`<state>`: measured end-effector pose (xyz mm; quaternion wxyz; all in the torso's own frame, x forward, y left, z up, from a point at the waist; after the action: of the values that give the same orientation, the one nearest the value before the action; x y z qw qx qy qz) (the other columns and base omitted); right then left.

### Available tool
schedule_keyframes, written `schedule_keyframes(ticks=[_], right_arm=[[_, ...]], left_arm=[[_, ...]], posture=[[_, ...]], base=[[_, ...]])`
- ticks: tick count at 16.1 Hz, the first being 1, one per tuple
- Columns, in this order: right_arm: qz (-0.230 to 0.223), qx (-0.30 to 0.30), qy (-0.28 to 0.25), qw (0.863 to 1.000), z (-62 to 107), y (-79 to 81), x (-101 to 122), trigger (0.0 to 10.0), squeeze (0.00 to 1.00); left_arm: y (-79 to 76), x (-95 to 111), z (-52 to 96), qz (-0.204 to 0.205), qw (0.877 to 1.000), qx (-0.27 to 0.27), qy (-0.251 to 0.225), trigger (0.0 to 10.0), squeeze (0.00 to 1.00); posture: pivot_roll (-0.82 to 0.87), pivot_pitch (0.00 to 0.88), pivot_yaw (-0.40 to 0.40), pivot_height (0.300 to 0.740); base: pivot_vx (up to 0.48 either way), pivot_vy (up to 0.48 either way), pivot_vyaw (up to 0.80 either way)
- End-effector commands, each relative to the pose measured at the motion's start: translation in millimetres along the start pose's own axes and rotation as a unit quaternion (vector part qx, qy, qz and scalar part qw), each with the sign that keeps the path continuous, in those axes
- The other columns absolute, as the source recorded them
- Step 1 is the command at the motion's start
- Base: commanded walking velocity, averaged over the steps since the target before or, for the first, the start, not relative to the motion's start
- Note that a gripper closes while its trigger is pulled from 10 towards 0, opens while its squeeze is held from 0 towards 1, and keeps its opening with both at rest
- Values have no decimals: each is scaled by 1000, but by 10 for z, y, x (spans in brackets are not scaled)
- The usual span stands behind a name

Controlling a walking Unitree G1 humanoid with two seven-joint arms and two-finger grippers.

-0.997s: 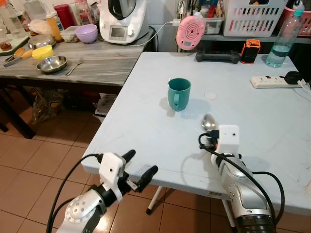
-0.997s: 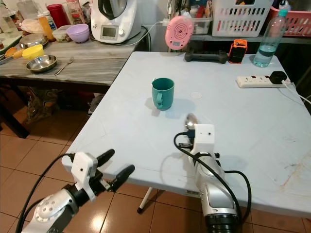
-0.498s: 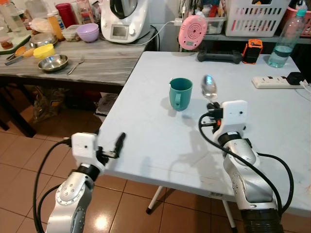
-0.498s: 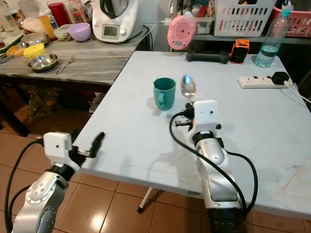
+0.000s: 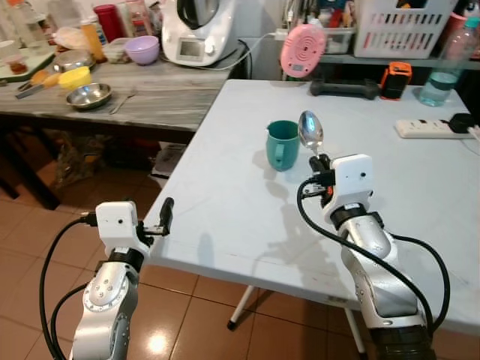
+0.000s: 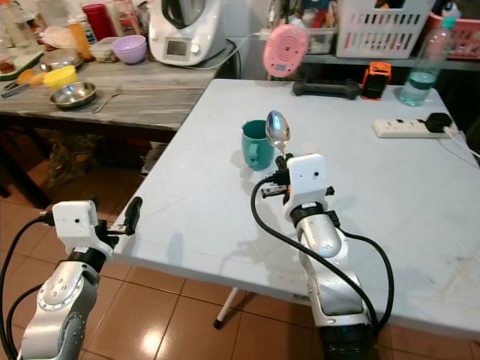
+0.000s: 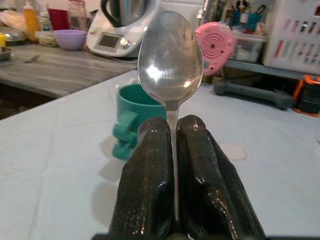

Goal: Setting the table

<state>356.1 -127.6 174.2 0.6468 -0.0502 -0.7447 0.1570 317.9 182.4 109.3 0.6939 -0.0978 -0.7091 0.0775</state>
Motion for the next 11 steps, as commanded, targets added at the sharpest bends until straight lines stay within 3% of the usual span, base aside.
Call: schedule_keyframes(ticks=[1, 3, 5, 9, 11], right_arm=[[1, 1, -1, 1000, -1, 17, 1, 10000, 0], [1, 3, -4, 1000, -2, 27, 6, 10000, 0], [1, 4, -5, 1000, -1, 31, 5, 10000, 0], [-3, 6, -1, 1000, 3, 49, -28, 10000, 0], [-3, 7, 1, 1000, -8, 70, -34, 10000, 0]], left_arm=[[33, -1, -20, -3, 1000, 7, -1, 10000, 0], [28, -5, -29, -6, 1000, 5, 0, 10000, 0], [22, -5, -32, -9, 1000, 3, 0, 10000, 0], [20, -3, -31, -11, 1000, -3, 0, 10000, 0], [30, -9, -18, -14, 1000, -8, 3, 10000, 0]], posture=[[-261, 8, 66, 740], [-259, 10, 65, 740], [-259, 10, 65, 740], [-249, 8, 67, 740], [-246, 8, 64, 740]], base=[[0, 0, -750], [0, 0, -584], [0, 0, 0], [0, 342, 0], [0, 405, -603]])
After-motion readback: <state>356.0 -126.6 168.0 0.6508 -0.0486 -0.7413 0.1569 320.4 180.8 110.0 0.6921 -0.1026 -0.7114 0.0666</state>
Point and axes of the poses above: a point about 5 cm out from each wrist's last joint towards the gripper, its own z axis pointing back from the gripper into the wrist, its own x axis along the axis of the wrist's last joint, y = z × x, the point moved 5 cm from there along -z, pointing out of the wrist towards the gripper, and after that the axes turned 10 degrees about z, right-handed, at the moved point
